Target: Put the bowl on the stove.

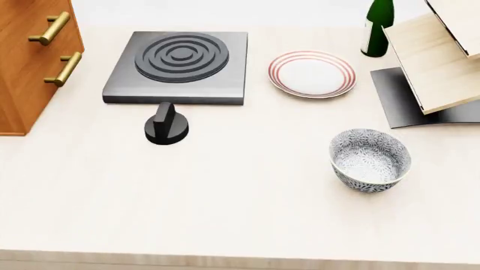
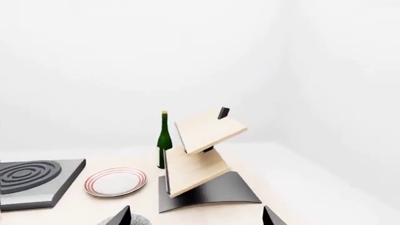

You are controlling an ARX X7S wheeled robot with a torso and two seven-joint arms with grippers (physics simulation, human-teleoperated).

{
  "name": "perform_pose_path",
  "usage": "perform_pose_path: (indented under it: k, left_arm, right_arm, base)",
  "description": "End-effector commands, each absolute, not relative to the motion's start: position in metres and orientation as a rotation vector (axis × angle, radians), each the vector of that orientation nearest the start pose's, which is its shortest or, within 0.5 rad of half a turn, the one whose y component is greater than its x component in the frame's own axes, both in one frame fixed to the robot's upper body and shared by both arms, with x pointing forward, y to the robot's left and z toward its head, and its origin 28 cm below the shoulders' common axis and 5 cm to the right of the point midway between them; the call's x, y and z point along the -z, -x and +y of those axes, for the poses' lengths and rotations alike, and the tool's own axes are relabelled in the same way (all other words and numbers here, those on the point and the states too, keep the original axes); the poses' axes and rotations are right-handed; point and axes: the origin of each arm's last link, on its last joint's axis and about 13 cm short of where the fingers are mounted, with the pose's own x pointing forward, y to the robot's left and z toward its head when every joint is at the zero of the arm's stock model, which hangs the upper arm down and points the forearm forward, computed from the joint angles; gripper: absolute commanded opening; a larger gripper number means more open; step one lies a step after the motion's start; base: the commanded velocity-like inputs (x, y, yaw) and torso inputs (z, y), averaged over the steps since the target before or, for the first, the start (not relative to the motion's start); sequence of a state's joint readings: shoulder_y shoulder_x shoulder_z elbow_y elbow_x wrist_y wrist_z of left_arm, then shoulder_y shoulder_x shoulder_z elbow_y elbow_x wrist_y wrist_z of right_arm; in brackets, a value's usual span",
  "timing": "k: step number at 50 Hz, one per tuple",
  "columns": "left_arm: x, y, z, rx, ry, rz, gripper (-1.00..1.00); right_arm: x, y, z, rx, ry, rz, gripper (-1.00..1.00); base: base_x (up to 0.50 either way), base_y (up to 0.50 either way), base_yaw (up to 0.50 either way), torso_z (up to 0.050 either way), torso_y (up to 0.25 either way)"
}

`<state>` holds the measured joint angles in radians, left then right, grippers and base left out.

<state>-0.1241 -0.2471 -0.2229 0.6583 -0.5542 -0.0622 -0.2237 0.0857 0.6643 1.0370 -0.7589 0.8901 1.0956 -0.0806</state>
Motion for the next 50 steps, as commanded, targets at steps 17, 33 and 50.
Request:
perform_pose_path:
  k: [17, 33, 50]
  left_arm:
    - [-0.226, -0.180, 0.272, -0.091, 0.382, -0.877, 1.00]
    - [-0.225, -0.180, 0.272, -0.083, 0.407, -0.862, 1.00]
    - [-0.225, -0.179, 0.270, -0.074, 0.418, -0.857, 1.00]
  right_arm:
    - [-0.242, -0.081, -0.294, 0.217, 0.070, -0.230, 1.00]
    - [-0.235, -0.089, -0.293, 0.222, 0.075, -0.205, 1.00]
    - [-0.227, -0.092, -0.289, 0.176, 0.085, -0.175, 1.00]
  base:
    - [0.00, 0.17, 0.00, 0.000, 0.000]
    - [0.00, 0.50, 0.00, 0.000, 0.000]
    - [0.00, 0.24, 0.00, 0.000, 0.000]
